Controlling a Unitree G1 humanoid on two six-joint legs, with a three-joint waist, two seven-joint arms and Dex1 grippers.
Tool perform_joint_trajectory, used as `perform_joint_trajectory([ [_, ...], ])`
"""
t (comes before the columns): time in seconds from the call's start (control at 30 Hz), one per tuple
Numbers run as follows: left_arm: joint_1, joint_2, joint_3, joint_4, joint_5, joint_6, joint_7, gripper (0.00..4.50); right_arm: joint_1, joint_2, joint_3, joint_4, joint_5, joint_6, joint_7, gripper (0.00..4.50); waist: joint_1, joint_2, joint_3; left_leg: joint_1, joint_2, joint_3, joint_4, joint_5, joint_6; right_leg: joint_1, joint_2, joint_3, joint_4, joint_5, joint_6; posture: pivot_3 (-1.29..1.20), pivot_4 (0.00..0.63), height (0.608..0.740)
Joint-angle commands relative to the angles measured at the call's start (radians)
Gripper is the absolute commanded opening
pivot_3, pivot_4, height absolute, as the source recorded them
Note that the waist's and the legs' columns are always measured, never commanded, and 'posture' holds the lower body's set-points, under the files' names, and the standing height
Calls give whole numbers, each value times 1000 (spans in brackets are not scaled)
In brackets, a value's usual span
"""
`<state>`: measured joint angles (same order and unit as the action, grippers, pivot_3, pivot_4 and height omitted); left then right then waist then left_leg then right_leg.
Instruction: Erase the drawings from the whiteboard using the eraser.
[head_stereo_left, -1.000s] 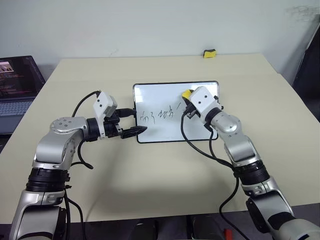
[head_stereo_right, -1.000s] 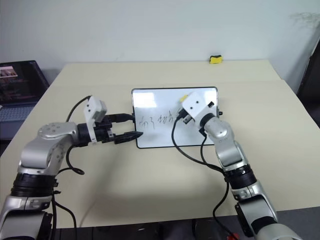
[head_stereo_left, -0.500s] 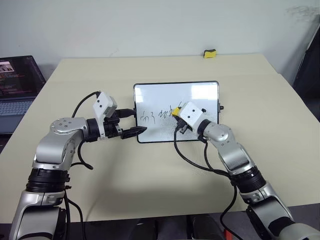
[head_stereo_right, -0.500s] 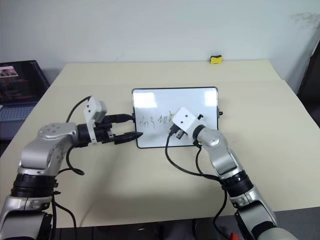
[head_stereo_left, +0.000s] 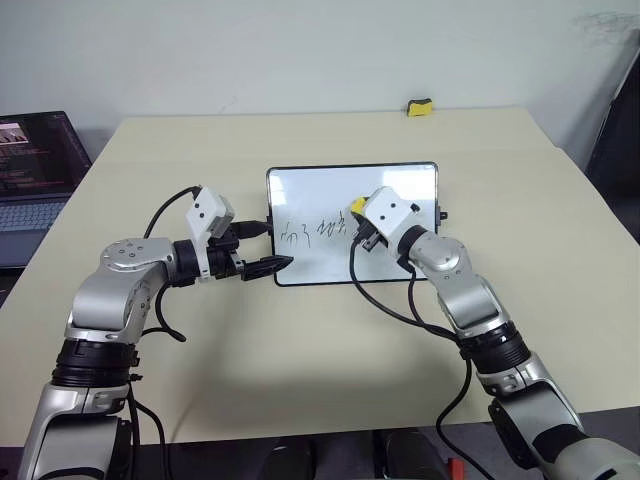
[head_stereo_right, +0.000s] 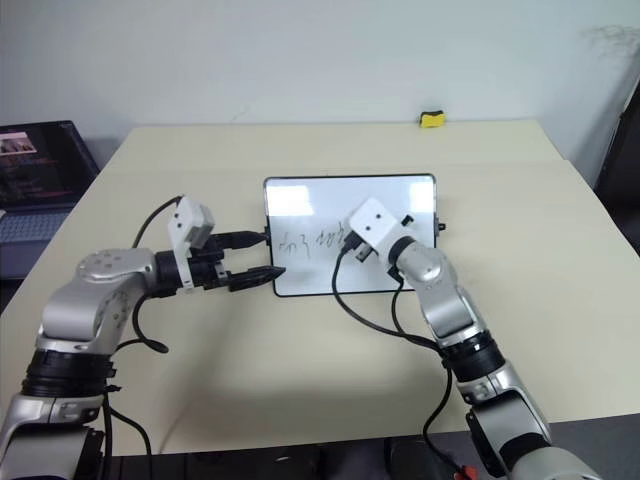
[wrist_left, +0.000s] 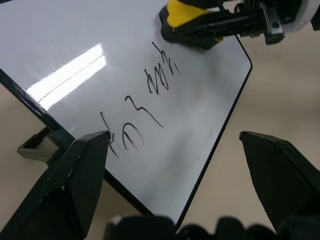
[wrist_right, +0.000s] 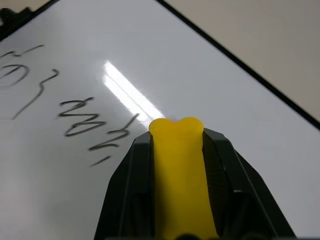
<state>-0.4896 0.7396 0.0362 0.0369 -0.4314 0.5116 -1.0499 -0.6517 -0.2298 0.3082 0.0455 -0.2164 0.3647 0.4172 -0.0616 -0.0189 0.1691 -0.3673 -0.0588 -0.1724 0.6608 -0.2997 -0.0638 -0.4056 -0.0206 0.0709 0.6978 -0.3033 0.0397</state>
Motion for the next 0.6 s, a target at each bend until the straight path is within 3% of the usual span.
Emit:
perform_joint_trajectory([
  [0.03, -8, 9, 25, -30, -4, -16, 1, 4500, 9, -11, 33, -19, -14, 44, 43, 986, 0, 0, 0, 0, 0, 0, 0, 0, 0, 0, 0, 0, 0, 0, 0, 0, 150, 740],
  [0.17, -11, 8, 22, -27, -3, -18, -2, 4500, 13, -17, 25, -25, -16, 59, 42, 986, 1, 0, 0, 1, 0, 0, 0, 0, 0, 1, 0, 0, 0, 0, 0, 0, 150, 740],
  [0.4, -14, 6, 20, -24, -2, -19, -5, 4500, -32, -31, -72, 9, -28, 29, -85, 986, 5, 0, 0, 1, 0, 0, 0, 0, 0, 1, 0, 0, 0, 0, 0, 0, 150, 740],
  [0.6, -12, 3, 20, -28, -3, -19, -6, 4500, -13, -33, -38, 6, -32, 51, -60, 986, 4, 0, 0, 1, 0, 0, 0, 0, 0, 1, 0, 0, 0, 0, 0, 0, 150, 740],
])
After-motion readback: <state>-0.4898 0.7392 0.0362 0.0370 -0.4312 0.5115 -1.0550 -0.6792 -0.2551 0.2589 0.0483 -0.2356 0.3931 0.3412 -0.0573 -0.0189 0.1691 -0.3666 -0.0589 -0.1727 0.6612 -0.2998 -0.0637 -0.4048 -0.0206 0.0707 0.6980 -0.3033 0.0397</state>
